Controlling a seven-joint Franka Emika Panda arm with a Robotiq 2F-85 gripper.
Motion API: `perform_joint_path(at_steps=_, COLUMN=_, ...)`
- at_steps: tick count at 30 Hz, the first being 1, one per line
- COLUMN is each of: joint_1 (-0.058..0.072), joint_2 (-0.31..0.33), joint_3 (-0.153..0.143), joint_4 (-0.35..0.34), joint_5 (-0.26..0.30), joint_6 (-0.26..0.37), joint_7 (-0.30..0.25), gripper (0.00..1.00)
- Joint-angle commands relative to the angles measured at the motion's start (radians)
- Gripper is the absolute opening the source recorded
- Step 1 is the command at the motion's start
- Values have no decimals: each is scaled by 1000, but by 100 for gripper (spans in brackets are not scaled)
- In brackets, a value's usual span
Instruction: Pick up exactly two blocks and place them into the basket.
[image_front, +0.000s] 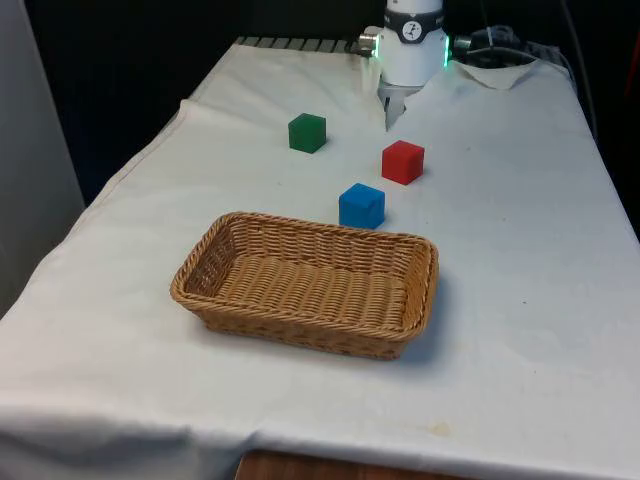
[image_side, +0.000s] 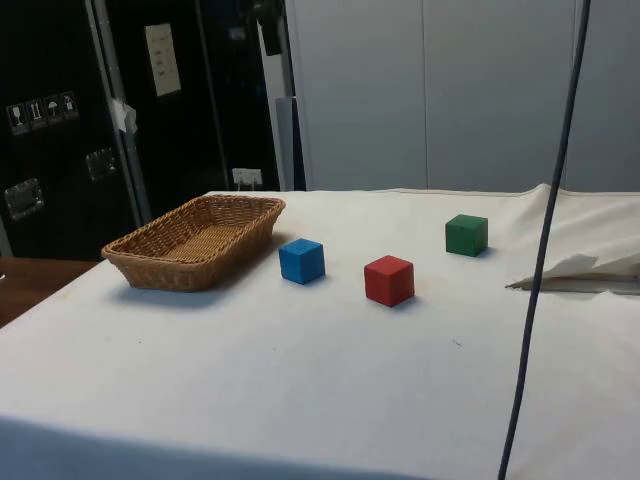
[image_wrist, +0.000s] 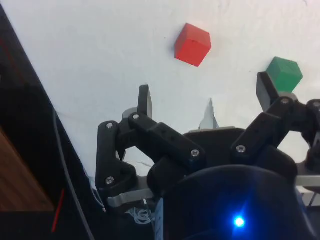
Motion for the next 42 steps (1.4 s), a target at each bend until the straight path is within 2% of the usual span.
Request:
perform_joint_path(at_steps=1, joint_1=0, joint_2=-1, joint_3=-4, joint_4=-2, joint_5=0, joint_6=0, joint_7=-4, gripper=100)
perform_joint_path(at_steps=9, joint_1=-1, joint_2=-48, joint_3=-26, joint_4=-70, joint_5=-26, joint_6=33, joint_7=-12, gripper=100)
perform_joint_path(at_steps=10, joint_1=0, joint_2=-40, joint_3=-27, joint_4=-61, joint_5=-17, joint_6=17, joint_7=-14, gripper=100)
perform_joint_path(at_steps=17, joint_1=-2, joint_2=-85, joint_3=-38, joint_4=-136, joint_5=-61, joint_6=72, joint_7=-6, gripper=100)
perform_joint_path(at_steps=18, joint_1=0, joint_2=-74, joint_3=-37, joint_4=-121, joint_5=-48, joint_6=53, joint_7=-12, gripper=100)
perform_joint_path(at_steps=19, joint_1=-2, joint_2=-89, joint_3=-39, joint_4=-143, joint_5=-66, joint_6=76, joint_7=-4, gripper=100)
perform_joint_path(at_steps=25, joint_1=-2, joint_2=-114, joint_3=-49, joint_4=-199, joint_5=-103, joint_6=114, joint_7=11, gripper=100)
perform_joint_path(at_steps=26, joint_1=0, joint_2=-105, joint_3=-50, joint_4=-186, joint_5=-88, joint_6=96, joint_7=2, gripper=100)
perform_joint_path(at_steps=28, joint_1=-2, joint_2=-124, joint_3=-53, joint_4=-222, joint_5=-119, joint_6=131, joint_7=20, gripper=100)
perform_joint_path(at_steps=34, joint_1=-2, joint_2=-142, joint_3=-61, joint_4=-266, joint_5=-147, joint_6=168, joint_7=37, gripper=100)
perform_joint_path(at_steps=35, joint_1=0, joint_2=-133, joint_3=-62, joint_4=-255, joint_5=-133, joint_6=151, joint_7=27, gripper=100)
perform_joint_path(at_steps=37, joint_1=-3, joint_2=-152, joint_3=-64, joint_4=-291, joint_5=-161, joint_6=190, joint_7=47, gripper=100)
perform_joint_path(at_steps=42, joint_1=-3, joint_2=-169, joint_3=-69, joint_4=-332, joint_5=-182, joint_6=227, joint_7=64, gripper=100)
